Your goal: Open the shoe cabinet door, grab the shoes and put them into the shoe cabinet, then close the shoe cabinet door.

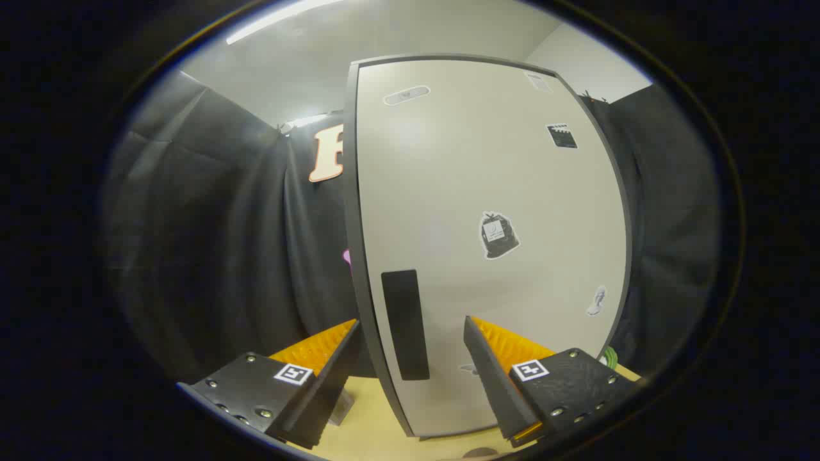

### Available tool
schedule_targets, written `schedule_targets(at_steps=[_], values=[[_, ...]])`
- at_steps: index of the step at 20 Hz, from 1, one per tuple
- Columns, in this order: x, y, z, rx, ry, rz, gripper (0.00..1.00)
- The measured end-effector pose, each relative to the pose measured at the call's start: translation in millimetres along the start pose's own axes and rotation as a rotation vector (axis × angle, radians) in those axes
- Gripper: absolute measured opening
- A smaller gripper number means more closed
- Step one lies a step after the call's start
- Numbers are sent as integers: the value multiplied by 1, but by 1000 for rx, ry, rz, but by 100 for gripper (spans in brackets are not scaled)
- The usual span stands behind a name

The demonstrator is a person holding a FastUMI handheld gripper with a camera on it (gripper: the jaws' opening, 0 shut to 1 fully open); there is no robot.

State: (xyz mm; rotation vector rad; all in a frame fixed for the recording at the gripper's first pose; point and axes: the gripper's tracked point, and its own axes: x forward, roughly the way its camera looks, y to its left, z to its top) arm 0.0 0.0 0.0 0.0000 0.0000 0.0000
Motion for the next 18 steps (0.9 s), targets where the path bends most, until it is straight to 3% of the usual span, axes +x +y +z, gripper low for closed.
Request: schedule_targets(at_steps=[18], values=[[15,2,-10,-15,15,-31,95]])
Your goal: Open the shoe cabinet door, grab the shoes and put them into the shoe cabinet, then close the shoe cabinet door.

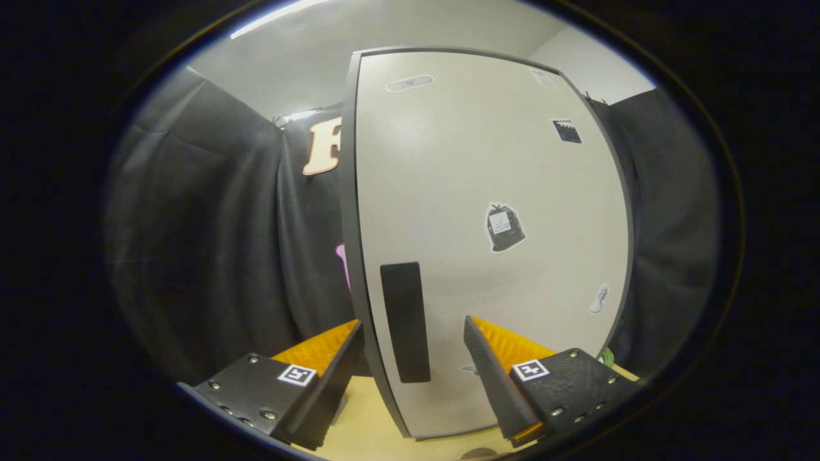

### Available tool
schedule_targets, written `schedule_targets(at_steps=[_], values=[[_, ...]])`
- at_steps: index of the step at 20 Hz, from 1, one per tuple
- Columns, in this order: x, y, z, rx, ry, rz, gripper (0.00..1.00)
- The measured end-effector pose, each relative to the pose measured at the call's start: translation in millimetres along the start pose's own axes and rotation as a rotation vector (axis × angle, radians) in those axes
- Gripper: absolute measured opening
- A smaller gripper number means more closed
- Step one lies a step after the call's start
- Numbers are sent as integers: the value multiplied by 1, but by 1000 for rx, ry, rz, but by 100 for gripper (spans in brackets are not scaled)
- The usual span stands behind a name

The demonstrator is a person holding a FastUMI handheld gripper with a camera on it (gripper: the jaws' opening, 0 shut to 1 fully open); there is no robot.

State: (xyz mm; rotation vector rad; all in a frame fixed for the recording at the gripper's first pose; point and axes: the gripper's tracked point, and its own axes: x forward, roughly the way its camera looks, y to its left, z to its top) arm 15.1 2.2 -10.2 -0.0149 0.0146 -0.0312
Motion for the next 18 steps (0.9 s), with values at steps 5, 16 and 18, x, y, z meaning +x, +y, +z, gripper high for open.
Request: schedule_targets(at_steps=[5,16,18], values=[[15,1,-4,8,1,-1,82],[31,5,-10,-24,2,-13,36],[30,5,-10,-26,3,-10,30]])
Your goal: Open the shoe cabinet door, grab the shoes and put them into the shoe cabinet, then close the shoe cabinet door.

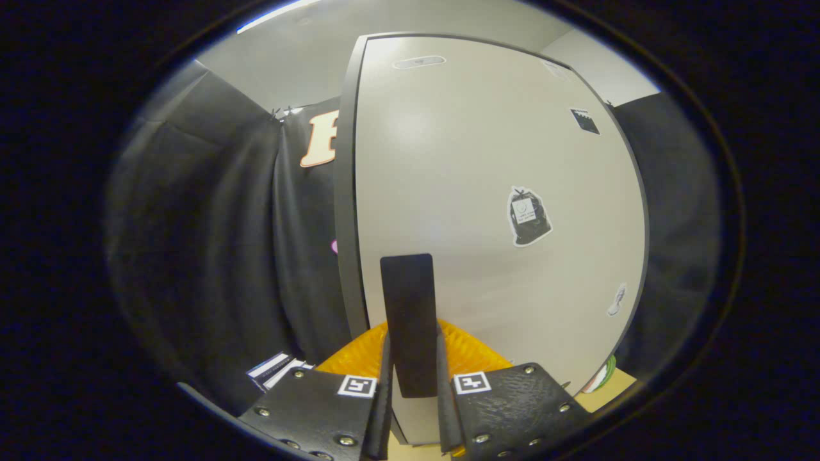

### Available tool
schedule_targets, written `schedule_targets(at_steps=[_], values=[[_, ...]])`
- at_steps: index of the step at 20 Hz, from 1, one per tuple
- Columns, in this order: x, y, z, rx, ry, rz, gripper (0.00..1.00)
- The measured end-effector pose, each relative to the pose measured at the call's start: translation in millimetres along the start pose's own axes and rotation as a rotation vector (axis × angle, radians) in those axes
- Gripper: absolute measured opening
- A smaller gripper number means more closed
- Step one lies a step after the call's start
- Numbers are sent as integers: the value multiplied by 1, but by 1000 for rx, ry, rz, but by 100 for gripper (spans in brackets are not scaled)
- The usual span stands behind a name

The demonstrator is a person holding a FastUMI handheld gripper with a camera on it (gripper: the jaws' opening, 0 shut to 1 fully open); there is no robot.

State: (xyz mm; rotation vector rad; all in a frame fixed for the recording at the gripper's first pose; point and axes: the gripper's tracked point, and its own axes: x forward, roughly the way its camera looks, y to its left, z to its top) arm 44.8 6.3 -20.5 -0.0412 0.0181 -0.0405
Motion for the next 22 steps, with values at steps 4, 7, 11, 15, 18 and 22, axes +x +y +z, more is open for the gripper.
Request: schedule_targets(at_steps=[4,7,11,15,18,22], values=[[-6,-1,1,4,2,1,30],[-19,-3,3,6,0,7,30],[-49,-13,4,14,-6,15,30],[-75,-25,6,14,-3,45,29],[-96,-35,9,0,5,75,29],[-126,-54,10,-1,17,110,29]])
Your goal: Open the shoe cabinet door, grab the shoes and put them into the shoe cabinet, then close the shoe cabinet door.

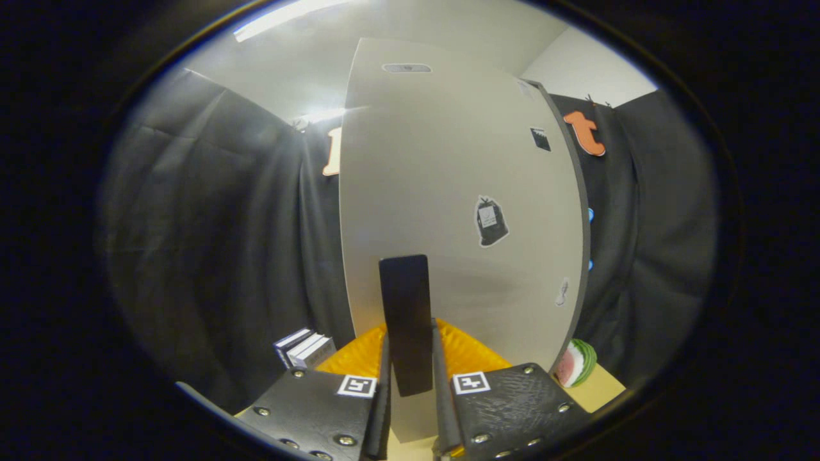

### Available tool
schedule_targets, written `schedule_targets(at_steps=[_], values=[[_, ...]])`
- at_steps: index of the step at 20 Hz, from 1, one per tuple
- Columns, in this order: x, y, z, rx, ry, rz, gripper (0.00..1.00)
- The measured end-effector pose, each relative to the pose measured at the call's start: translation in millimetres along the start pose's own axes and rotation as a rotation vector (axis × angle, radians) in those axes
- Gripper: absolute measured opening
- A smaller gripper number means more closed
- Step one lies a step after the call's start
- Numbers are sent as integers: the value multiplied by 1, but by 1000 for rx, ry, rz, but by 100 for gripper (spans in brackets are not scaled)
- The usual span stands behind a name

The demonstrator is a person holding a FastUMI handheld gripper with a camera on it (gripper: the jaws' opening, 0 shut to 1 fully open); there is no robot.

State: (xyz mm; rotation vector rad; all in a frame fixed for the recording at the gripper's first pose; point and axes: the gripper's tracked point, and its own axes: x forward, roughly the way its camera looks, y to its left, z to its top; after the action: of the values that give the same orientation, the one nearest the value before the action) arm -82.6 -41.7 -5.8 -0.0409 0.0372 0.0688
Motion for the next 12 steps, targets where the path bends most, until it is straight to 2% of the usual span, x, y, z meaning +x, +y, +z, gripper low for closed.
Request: schedule_targets(at_steps=[12], values=[[-79,-77,6,2,2,2,29]])
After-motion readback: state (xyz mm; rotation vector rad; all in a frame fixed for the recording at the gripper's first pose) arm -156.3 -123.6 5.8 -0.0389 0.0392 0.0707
